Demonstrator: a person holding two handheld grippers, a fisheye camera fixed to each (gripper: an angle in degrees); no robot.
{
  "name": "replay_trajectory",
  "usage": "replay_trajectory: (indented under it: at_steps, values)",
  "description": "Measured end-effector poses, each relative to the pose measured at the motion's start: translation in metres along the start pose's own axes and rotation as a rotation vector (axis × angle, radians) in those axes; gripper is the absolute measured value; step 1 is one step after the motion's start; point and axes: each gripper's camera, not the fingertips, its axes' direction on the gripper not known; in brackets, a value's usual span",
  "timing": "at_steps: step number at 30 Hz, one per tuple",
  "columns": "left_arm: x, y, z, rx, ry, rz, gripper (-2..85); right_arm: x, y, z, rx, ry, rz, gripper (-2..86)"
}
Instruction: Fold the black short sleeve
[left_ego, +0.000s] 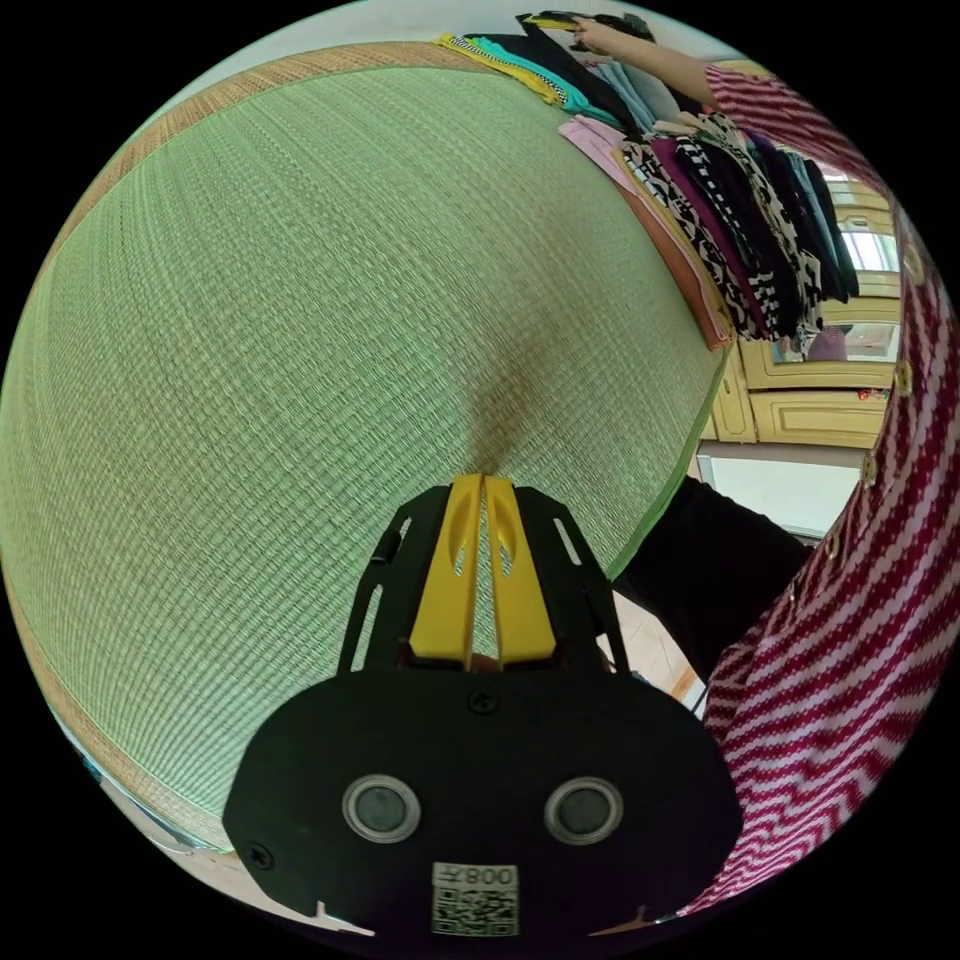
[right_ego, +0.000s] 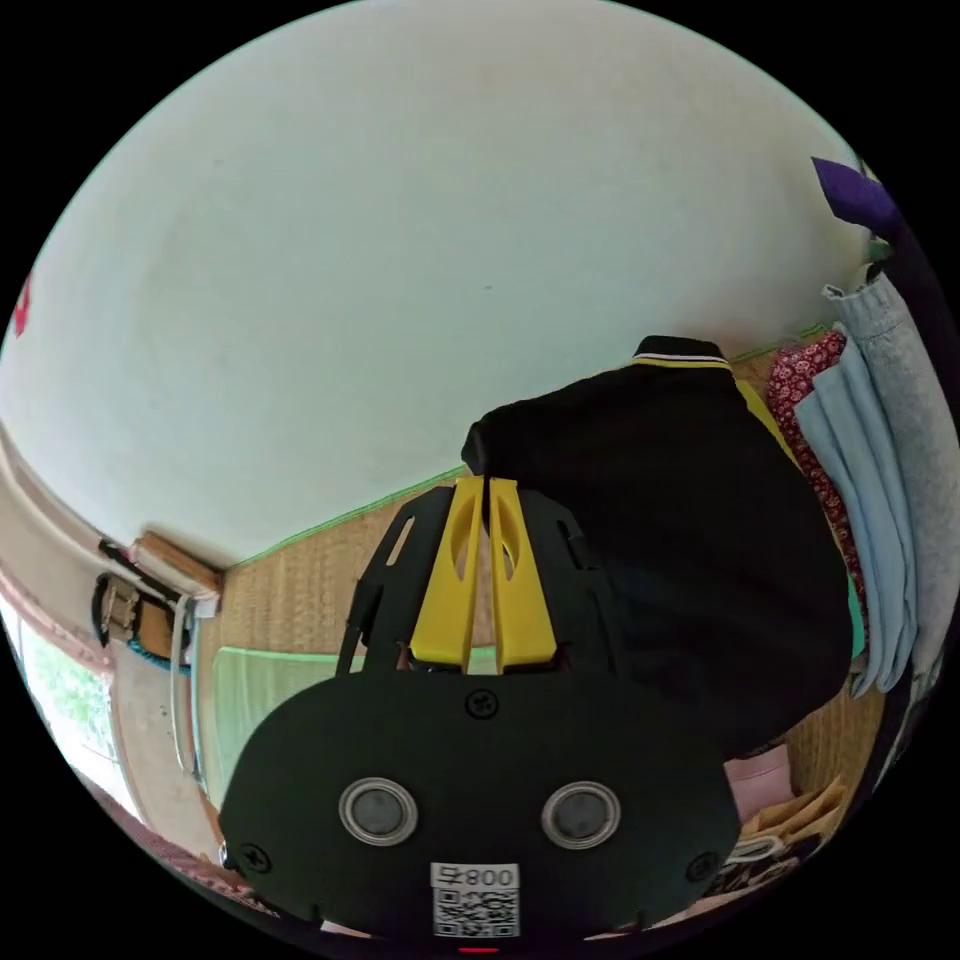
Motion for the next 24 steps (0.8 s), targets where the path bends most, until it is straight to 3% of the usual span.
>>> replay_trajectory:
  at_steps: [7,11,16,24]
  values:
    - [-0.037,0.031,-0.010,0.016,0.171,-0.038,0.1,-0.069,0.080,-0.088,-0.004,-0.378,-0.148,0.5]
    - [-0.066,0.063,-0.023,0.139,0.361,-0.064,0.1,-0.122,0.146,-0.117,-0.081,-0.589,-0.217,0.5]
    - [-0.099,0.130,-0.062,0.310,0.324,-0.068,0.1,-0.175,0.229,-0.144,-0.165,-0.780,-0.243,0.5]
    - [-0.166,0.333,-0.102,0.697,0.337,-0.250,0.6,-0.276,0.358,-0.215,-0.312,-0.977,-0.379,0.5]
